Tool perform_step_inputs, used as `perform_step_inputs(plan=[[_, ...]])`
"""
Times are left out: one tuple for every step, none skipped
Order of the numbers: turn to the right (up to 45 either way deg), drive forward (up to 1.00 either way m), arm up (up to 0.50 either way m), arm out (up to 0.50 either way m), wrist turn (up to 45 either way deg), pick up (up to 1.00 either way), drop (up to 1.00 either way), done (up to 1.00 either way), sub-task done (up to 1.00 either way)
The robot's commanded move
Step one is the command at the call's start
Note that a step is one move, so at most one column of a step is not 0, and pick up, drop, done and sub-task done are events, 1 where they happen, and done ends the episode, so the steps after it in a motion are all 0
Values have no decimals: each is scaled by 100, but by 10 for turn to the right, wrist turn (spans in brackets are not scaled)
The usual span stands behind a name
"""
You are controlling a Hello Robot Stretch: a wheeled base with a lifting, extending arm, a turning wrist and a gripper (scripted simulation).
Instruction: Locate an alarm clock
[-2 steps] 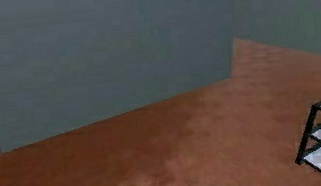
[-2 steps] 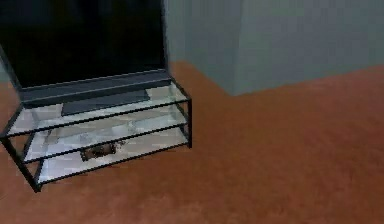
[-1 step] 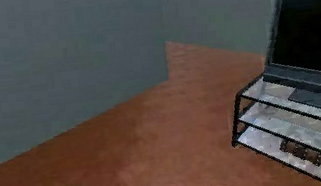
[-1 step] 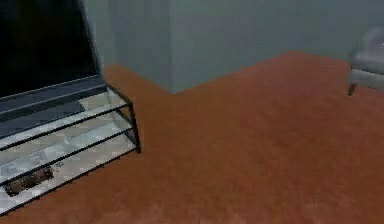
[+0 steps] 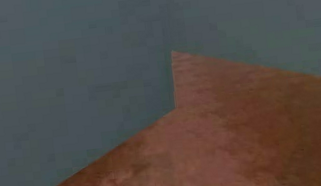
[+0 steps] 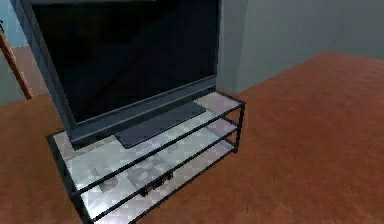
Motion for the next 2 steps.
perform_step_inputs(plan=[[90, 0, 0, 0, 0, 0, 0, 0, 0], [0, 25, 0, 0, 0, 0, 0, 0, 0]])
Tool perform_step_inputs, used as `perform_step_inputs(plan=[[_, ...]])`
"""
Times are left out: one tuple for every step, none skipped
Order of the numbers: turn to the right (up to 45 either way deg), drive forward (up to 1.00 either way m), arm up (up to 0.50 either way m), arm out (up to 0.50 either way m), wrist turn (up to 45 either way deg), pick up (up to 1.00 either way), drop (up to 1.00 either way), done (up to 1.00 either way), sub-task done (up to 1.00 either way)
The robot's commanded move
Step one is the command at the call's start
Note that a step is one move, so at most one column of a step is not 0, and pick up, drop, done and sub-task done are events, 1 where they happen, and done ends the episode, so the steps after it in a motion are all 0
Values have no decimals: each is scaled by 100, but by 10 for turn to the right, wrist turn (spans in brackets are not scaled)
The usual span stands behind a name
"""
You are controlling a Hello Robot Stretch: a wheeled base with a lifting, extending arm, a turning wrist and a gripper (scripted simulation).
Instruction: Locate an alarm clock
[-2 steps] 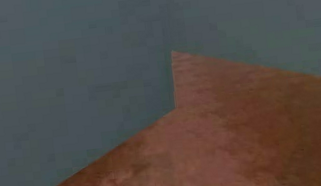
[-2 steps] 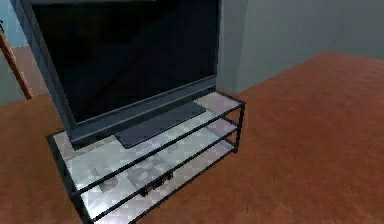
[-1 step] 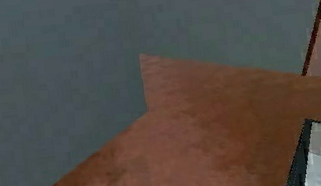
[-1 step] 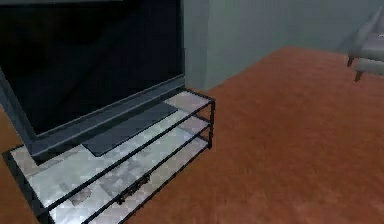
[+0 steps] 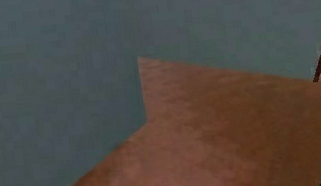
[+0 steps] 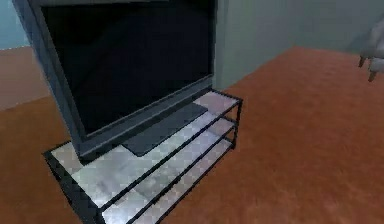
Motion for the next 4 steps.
perform_step_inputs(plan=[[-30, 0, 0, 0, 0, 0, 0, 0, 0], [0, 45, 0, 0, 0, 0, 0, 0, 0], [390, 0, 0, 0, 0, 0, 0, 0, 0], [0, 100, 0, 0, 0, 0, 0, 0, 0]])
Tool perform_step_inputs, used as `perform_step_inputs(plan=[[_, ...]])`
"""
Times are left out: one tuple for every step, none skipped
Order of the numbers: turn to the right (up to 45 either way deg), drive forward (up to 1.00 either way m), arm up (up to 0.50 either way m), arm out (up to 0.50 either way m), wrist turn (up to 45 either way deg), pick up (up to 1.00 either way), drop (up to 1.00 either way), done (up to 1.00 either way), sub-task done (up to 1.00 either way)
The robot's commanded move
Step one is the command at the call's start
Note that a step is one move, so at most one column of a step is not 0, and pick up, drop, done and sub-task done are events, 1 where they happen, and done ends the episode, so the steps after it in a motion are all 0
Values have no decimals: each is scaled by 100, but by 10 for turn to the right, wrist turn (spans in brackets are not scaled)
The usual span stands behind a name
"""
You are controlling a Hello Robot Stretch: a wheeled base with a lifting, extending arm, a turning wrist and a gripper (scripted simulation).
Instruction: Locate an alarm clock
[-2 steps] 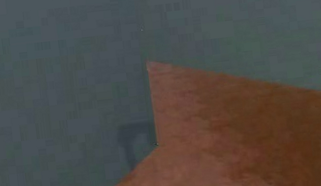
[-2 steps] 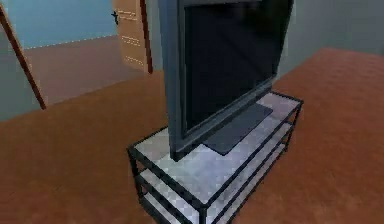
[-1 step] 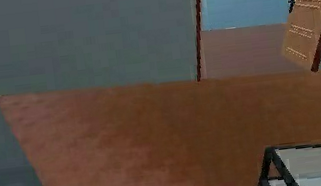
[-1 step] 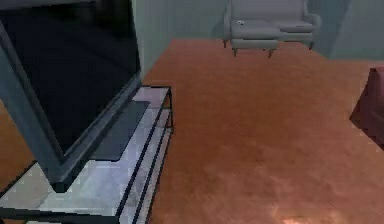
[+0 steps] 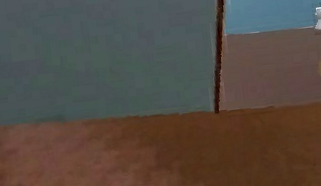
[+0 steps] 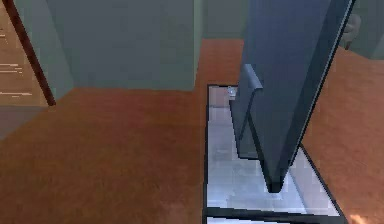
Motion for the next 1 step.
perform_step_inputs(plan=[[150, 0, 0, 0, 0, 0, 0, 0, 0]])
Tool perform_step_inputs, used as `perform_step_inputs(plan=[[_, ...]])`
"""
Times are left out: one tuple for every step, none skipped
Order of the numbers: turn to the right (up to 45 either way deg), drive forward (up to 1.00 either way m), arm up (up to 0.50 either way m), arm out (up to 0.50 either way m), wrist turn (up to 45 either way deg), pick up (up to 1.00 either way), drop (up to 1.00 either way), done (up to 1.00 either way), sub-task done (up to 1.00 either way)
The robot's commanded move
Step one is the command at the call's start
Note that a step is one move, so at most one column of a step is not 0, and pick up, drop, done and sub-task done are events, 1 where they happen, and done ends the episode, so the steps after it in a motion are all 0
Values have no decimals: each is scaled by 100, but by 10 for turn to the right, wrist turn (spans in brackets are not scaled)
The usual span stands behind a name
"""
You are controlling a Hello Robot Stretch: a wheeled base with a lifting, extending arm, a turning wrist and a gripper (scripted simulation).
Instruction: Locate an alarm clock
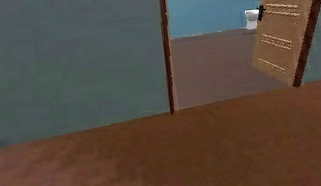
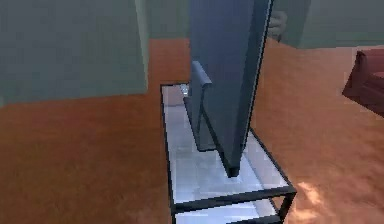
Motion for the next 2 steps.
perform_step_inputs(plan=[[30, 0, 0, 0, 0, 0, 0, 0, 0], [0, 15, 0, 0, 0, 0, 0, 0, 0]])
